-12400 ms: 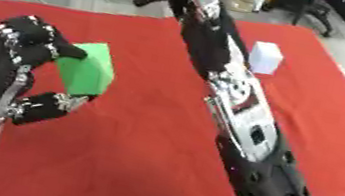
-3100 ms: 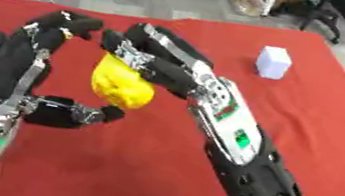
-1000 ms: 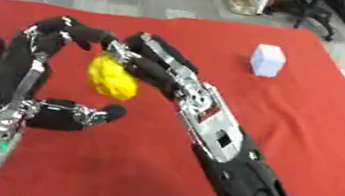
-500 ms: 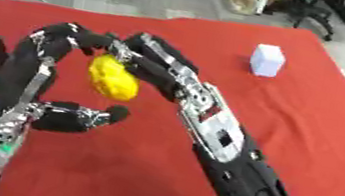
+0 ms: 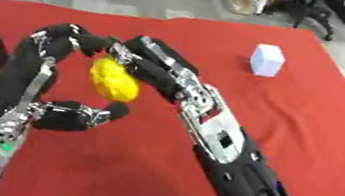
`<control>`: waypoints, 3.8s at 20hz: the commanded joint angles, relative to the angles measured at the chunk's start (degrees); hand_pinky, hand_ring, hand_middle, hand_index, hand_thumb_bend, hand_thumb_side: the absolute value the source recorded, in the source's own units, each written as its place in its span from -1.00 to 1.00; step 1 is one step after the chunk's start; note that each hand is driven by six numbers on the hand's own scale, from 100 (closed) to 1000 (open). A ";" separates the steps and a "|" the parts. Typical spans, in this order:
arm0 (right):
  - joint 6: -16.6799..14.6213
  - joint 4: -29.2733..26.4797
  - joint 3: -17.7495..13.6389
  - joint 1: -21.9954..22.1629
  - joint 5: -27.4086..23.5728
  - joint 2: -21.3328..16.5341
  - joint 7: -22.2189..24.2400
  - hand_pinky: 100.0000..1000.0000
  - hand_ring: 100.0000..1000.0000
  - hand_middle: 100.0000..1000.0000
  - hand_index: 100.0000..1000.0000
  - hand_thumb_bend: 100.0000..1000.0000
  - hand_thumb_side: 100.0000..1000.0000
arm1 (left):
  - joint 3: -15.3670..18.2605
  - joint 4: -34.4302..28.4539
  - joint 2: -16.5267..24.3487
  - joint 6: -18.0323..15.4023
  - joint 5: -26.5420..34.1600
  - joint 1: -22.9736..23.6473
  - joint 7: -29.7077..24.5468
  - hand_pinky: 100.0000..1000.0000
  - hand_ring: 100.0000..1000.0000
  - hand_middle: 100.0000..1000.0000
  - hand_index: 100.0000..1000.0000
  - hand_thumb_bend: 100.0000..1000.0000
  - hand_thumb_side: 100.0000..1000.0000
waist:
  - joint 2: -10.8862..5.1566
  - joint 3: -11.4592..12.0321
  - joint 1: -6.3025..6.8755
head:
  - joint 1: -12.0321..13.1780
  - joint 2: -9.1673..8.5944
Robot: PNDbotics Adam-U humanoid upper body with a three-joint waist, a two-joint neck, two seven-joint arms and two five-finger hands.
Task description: Pick up the objects with one hand, pass them to the other hand, and then place them into the box on the other side of the table.
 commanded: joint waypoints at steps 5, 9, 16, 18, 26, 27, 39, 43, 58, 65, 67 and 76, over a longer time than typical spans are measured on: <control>0.30 -2.06 -0.07 -1.04 -1.36 -0.12 0.46 0.88 -0.52 -0.94 -0.84 -1.00 0.24 | -0.34 0.51 -0.38 0.27 -1.74 -0.88 1.87 0.06 -0.25 -0.16 0.28 0.05 -0.67 | -0.55 -0.27 0.21 | -0.17 -0.16; 0.78 -2.11 -0.04 -1.02 -2.09 -0.07 0.74 0.88 -0.52 -0.94 -0.84 -1.00 0.24 | -0.45 0.88 -0.47 0.37 -2.30 -0.87 3.24 0.02 -0.29 -0.21 0.23 0.00 -0.70 | -0.54 -0.35 0.21 | -0.19 -0.16; 1.34 -2.20 -0.04 -1.00 -2.86 -0.07 0.94 0.88 -0.52 -0.93 -0.84 -1.00 0.25 | -0.60 1.67 -0.61 0.54 -3.12 -0.83 4.61 -0.02 -0.34 -0.27 0.16 -0.11 -0.73 | -0.57 -0.39 0.15 | -0.21 -0.16; 1.40 -2.24 -0.03 -1.00 -2.95 -0.07 0.96 0.88 -0.52 -0.93 -0.84 -1.00 0.25 | -0.64 1.81 -0.68 0.53 -3.16 -0.87 4.86 -0.04 -0.36 -0.30 0.13 -0.15 -0.75 | -0.58 -0.40 0.13 | -0.22 -0.16; 1.47 -2.28 0.04 -1.01 -3.17 -0.10 1.21 0.88 -0.52 -0.93 -0.85 -1.00 0.25 | -0.70 2.14 -0.93 0.56 -2.60 -1.09 5.60 -0.15 -0.52 -0.47 -0.07 -0.68 -0.96 | -0.58 -0.40 0.13 | -0.26 -0.16; 1.47 -2.28 0.05 -1.01 -3.20 -0.11 1.26 0.88 -0.52 -0.93 -0.85 -1.00 0.25 | -0.68 2.19 -1.01 0.60 -2.46 -1.15 5.71 -0.18 -0.55 -0.51 -0.11 -0.84 -0.97 | -0.58 -0.38 0.12 | -0.27 -0.16; -0.78 -2.73 0.13 -0.96 -3.04 -0.24 6.54 0.99 -0.34 -0.55 -0.38 -1.00 0.64 | 0.65 2.18 -1.85 1.99 0.16 -1.58 10.55 -0.42 -0.76 -0.73 -0.36 -1.00 -0.64 | -0.66 -0.30 0.05 | -0.41 -0.16; -3.26 -3.64 -0.35 -1.02 -2.44 -0.36 9.38 1.00 -0.25 -0.33 -0.06 -1.00 0.85 | 1.54 1.76 -1.49 2.31 -0.13 -1.32 11.57 -0.47 -0.79 -0.76 -0.39 -1.00 -0.63 | -0.67 -0.32 0.08 | -0.43 -0.16; -8.62 -11.13 -4.80 -1.56 -0.80 -1.66 10.01 1.00 -0.16 -0.19 0.25 -1.00 0.87 | 6.28 1.08 2.57 5.53 -2.26 -0.03 13.16 -0.57 -0.87 -0.82 -0.45 -1.00 -0.66 | -0.92 -0.24 0.11 | 0.50 -0.16; -8.70 -13.46 -8.32 0.42 -1.50 -2.99 7.98 1.00 -0.16 -0.18 0.30 -1.00 0.88 | 10.44 1.49 9.36 9.54 -5.08 2.10 12.24 -0.53 -0.85 -0.79 -0.41 -1.00 -0.99 | -0.99 -0.84 0.87 | 12.10 -0.16; -8.71 -13.71 -9.50 1.53 -1.50 -3.14 7.07 1.00 -0.16 -0.18 0.30 -1.00 0.89 | 12.14 1.90 12.13 11.46 -5.33 3.21 10.62 -0.54 -0.86 -0.80 -0.41 -1.00 -1.00 | -1.10 -1.10 1.40 | 19.66 -0.16; -7.82 -13.15 -12.12 5.22 0.16 -3.31 4.86 1.00 -0.17 -0.19 0.30 -1.00 0.92 | 22.26 15.95 23.88 30.23 -4.60 3.76 0.90 -0.51 -0.86 -0.76 -0.36 -1.00 -1.00 | -1.48 -2.04 2.81 | 33.65 -0.16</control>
